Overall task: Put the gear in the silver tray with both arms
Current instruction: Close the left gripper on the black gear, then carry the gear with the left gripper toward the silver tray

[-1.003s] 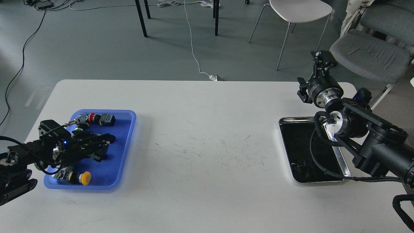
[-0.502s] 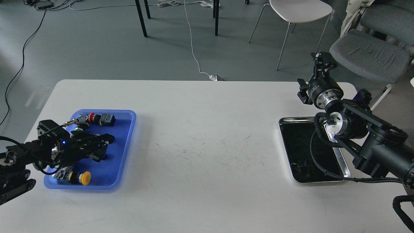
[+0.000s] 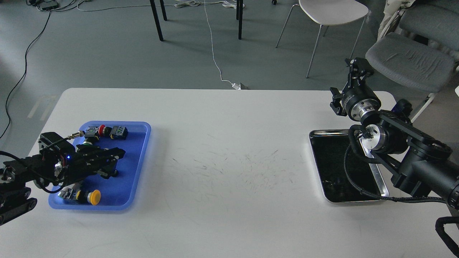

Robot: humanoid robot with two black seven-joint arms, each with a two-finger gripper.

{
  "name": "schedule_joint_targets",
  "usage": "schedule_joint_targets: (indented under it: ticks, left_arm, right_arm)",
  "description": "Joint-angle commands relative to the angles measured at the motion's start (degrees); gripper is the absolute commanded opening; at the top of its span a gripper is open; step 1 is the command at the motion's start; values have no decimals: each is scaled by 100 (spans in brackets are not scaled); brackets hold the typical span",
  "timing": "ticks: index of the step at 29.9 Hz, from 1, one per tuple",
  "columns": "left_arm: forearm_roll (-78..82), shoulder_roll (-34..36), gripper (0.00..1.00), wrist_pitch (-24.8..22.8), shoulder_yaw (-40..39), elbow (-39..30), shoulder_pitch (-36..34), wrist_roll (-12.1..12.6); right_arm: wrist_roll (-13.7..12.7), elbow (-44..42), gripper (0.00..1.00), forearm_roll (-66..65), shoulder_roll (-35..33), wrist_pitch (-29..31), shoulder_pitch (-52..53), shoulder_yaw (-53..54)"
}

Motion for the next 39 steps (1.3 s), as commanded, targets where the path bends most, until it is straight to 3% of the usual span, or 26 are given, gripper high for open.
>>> schedule_joint_targets:
  ticks: [1,6,14,21,29,39]
  left_arm:
    - [-20,313,8,-3,-76,-516,-48,0]
    - [-99,763,8,-55,-208,-1282,-574,0]
    - [-231,755,8,-319,-463,-1388,-813,0]
    - [-223,693,8,-319,-534,-2118,-927,0]
    - [-249,105,9,-346,-534,-2382,-945,0]
    - [-214,-1327,9,-460,-481,-1952,-901,0]
  right_arm:
    - [3,0,99,1,0,0,-16,0]
    - [3,0,99,1,0,0,-60,0]
    - [3,0,99,1,0,0,-52,-9]
    - [3,0,99,-43,0,0,-52,-9]
    - [3,-18,99,-43,-9,0,-52,-9]
    - [3,-18,99,-43,-9,0,-43,-9]
